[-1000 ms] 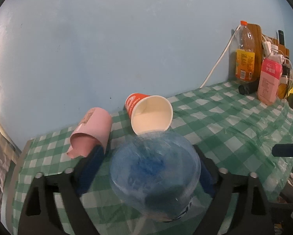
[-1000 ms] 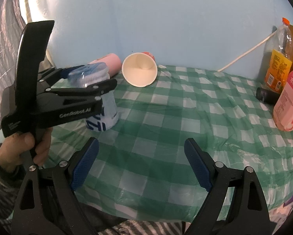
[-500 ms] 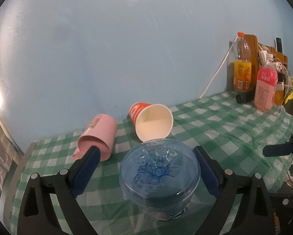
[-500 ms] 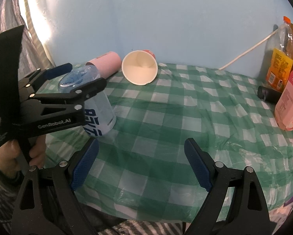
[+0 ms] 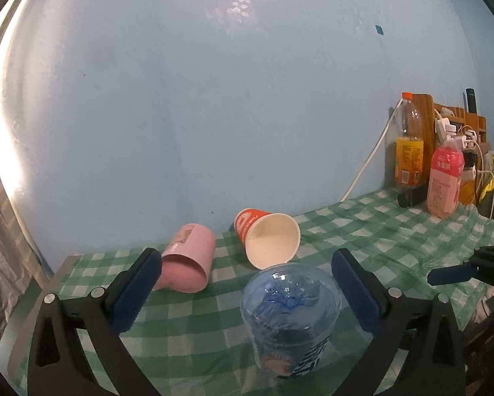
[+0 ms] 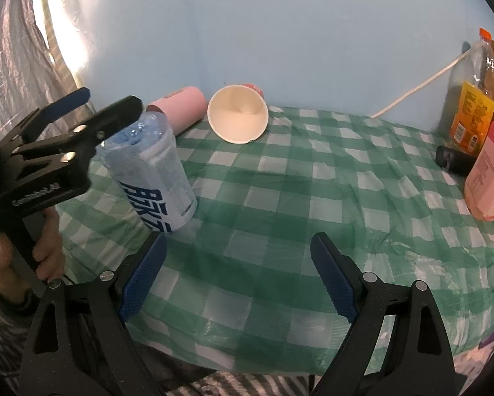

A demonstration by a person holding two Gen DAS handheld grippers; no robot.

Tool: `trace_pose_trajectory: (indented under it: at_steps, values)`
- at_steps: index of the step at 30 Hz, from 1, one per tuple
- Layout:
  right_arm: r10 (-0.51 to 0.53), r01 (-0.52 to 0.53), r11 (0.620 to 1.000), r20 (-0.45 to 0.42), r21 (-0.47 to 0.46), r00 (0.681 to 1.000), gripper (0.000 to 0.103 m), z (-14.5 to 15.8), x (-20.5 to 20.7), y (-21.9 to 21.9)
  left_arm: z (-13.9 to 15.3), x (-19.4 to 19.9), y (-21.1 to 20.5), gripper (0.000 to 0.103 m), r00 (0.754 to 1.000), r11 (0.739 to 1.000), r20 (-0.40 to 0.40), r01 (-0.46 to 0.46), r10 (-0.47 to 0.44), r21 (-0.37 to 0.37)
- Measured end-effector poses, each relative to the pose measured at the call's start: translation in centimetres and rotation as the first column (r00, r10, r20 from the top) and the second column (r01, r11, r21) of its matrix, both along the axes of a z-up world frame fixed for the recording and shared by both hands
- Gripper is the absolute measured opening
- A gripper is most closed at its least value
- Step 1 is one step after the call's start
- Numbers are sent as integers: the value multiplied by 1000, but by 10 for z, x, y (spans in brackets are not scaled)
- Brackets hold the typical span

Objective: Flip cup upside down

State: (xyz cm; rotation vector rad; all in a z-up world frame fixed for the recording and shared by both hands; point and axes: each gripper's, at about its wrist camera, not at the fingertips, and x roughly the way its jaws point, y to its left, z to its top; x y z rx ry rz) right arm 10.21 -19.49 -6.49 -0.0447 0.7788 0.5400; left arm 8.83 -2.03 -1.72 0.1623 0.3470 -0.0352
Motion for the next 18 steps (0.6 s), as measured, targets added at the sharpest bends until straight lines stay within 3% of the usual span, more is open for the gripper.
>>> trace_pose_trajectory:
  at_steps: [11,18]
  values:
    - [-31,29,999,74,20,997,89,22,-11,-1,14,-56,28,103,999,998,23,-26,27,-53]
    - [-36,33,999,132,30,991,89,38,-26,1,13,-88,38,103,1000,995,-2,-29,29,-100]
